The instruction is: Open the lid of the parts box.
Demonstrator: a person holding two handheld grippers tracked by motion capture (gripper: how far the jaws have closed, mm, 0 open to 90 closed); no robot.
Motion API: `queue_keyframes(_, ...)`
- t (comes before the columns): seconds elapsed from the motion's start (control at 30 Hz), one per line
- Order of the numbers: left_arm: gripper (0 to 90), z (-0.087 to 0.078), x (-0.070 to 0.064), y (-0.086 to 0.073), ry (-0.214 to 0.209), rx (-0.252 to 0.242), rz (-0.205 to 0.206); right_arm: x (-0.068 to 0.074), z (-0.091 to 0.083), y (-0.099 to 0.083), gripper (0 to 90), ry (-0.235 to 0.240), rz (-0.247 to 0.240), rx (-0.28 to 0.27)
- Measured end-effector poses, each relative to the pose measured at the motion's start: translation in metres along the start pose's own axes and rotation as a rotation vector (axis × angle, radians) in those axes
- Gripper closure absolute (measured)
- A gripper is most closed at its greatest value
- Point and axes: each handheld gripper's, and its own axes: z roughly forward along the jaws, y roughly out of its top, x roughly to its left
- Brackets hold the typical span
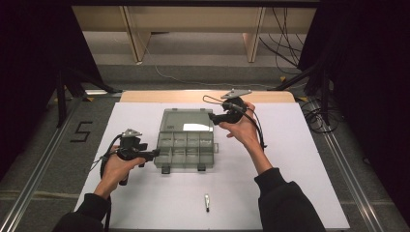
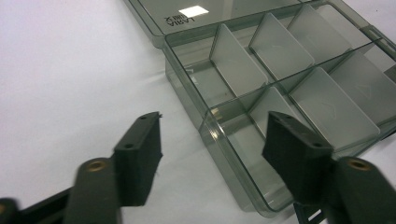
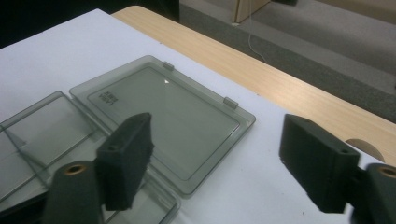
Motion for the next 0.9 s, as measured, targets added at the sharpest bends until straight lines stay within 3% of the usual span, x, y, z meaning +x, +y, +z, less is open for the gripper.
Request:
queue_keyframes(0.1, 25.1, -0.002, -0.004, 0.001, -0.006, -0.03, -0.013, 0.005, -0.006, -0.001, 17.2, -0.004, -0.031, -0.013)
queue_keyframes(0.2, 23.5, -0.006, -0.008, 0.001, -0.003, -0.034, 0.026, 0.011, -0.014, -0.003, 16.8, 0.033, -0.043, -0.025)
queue_keyframes(0.3, 20.5, -0.009, -0.013, 0.0, -0.003, -0.072, 0.021, 0.018, -0.024, -0.007, 16.1, 0.047, -0.06, -0.039)
queue_keyframes(0.33, 19.5, -0.009, -0.016, 0.0, 0.004, -0.092, 0.0, 0.021, -0.027, -0.008, 16.2, 0.054, -0.057, -0.041)
queue_keyframes(0.43, 17.2, -0.013, -0.019, -0.001, 0.01, -0.111, 0.004, 0.026, -0.033, -0.011, 16.1, 0.068, -0.063, -0.055)
queue_keyframes(0.53, 17.1, -0.017, -0.024, -0.003, 0.006, -0.129, 0.012, 0.032, -0.04, -0.013, 16.2, 0.078, -0.082, -0.028)
queue_keyframes(0.7, 17.0, -0.024, -0.037, -0.009, 0.007, -0.166, 0.024, 0.041, -0.047, -0.017, 16.4, 0.095, -0.103, -0.033)
queue_keyframes(0.9, 17.0, -0.037, -0.048, -0.016, -0.019, -0.256, 0.012, 0.052, -0.056, -0.024, 16.8, 0.13, -0.15, -0.026)
